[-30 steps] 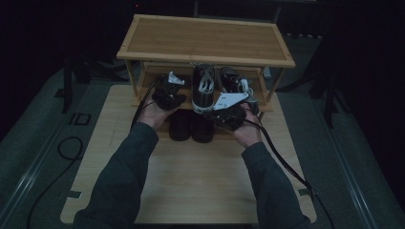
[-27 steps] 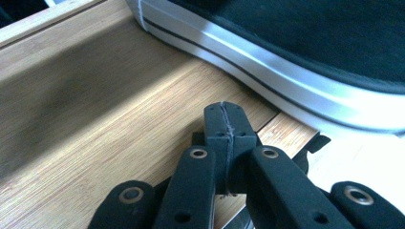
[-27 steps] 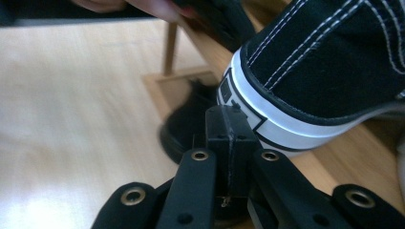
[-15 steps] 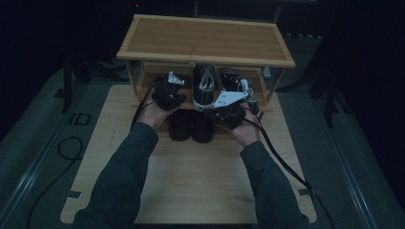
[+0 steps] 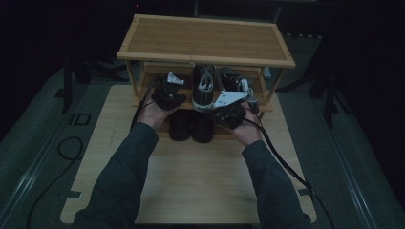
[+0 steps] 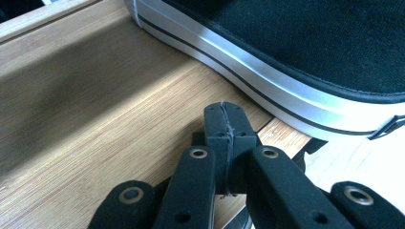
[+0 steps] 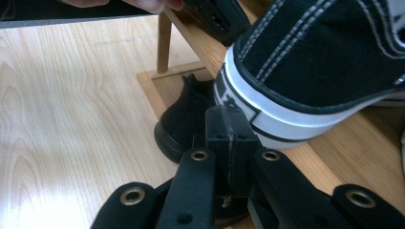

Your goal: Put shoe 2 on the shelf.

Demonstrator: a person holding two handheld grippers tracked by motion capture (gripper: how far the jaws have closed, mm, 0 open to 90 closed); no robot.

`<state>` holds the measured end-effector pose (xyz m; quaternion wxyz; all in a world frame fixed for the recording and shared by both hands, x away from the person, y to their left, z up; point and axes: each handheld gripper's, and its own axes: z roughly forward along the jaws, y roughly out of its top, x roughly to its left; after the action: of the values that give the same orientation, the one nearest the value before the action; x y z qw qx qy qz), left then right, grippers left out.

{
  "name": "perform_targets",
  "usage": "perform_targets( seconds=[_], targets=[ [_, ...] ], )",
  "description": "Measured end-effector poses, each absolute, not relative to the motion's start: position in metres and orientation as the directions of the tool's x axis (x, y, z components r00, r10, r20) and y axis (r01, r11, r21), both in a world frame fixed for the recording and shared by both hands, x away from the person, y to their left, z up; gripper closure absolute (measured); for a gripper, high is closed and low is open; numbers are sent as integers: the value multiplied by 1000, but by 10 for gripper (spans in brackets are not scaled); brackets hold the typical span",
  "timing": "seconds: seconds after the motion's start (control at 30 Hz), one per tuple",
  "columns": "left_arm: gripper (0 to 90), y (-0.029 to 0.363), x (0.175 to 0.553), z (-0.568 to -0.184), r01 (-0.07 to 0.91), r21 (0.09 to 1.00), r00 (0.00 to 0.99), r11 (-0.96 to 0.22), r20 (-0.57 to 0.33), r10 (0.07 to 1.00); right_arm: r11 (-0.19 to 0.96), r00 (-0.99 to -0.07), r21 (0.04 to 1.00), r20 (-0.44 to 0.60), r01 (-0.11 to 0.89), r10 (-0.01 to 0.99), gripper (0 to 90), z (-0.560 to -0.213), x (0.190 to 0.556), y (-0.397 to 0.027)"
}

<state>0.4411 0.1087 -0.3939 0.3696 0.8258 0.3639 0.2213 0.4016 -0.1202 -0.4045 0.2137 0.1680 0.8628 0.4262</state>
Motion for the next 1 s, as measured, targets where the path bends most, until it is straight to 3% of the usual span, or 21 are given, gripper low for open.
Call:
perform_targets(
  seconds=[1.0],
  targets=[
    [900, 112, 443, -394, 458, 775, 635, -436, 58, 770, 629, -893, 769, -200, 112, 404, 881, -398, 383, -160]
  ],
)
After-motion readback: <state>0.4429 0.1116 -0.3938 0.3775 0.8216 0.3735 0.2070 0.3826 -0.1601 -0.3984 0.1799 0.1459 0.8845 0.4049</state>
